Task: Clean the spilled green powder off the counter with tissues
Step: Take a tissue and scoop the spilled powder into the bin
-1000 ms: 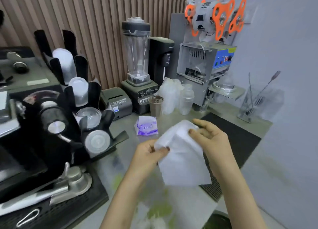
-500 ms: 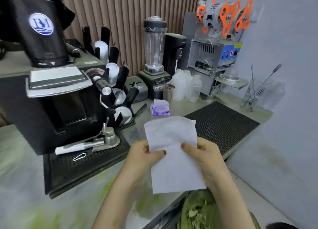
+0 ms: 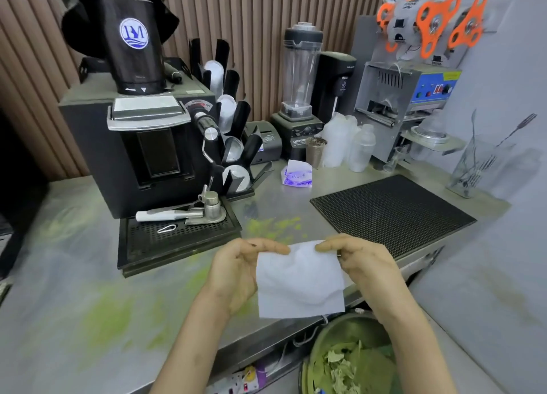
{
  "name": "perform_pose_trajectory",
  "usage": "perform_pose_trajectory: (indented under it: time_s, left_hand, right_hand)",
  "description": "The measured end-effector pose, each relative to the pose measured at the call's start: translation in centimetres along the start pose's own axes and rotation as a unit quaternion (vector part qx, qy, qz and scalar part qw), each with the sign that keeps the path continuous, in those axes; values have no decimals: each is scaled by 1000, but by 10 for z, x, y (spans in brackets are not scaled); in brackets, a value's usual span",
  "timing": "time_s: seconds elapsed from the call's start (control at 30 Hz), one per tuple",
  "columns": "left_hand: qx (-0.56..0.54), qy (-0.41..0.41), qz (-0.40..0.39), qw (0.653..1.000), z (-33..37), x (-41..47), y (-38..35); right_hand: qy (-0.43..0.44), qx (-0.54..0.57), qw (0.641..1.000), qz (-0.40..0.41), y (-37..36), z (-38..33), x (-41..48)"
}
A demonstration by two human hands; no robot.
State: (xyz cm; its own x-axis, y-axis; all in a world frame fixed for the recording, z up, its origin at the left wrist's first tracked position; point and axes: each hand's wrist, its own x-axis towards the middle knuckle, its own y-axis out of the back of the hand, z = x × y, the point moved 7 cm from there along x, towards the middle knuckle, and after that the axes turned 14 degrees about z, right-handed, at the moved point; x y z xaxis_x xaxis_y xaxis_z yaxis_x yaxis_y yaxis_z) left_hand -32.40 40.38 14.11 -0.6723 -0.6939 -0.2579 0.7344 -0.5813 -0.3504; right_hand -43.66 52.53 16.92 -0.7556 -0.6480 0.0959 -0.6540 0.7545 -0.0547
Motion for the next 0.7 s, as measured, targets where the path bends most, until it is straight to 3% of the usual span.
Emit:
perform_pose_trajectory:
  time_s: [0.1, 0.23, 0.4, 0.7]
  left_hand:
    - [7, -7, 15, 1000, -6, -11, -6]
    - [130, -121, 89, 980, 0, -22, 0]
    - [122, -169, 138, 968, 2, -38, 19]
    - [86, -101, 267, 955, -20, -73, 78]
  right_hand:
    - [12, -24, 999, 29, 6, 0, -6]
    - [9, -25, 997, 75, 0, 12, -8]
    - [-56, 32, 997, 34, -18, 28, -13]
    - [-70, 10, 996, -56, -61, 44, -33]
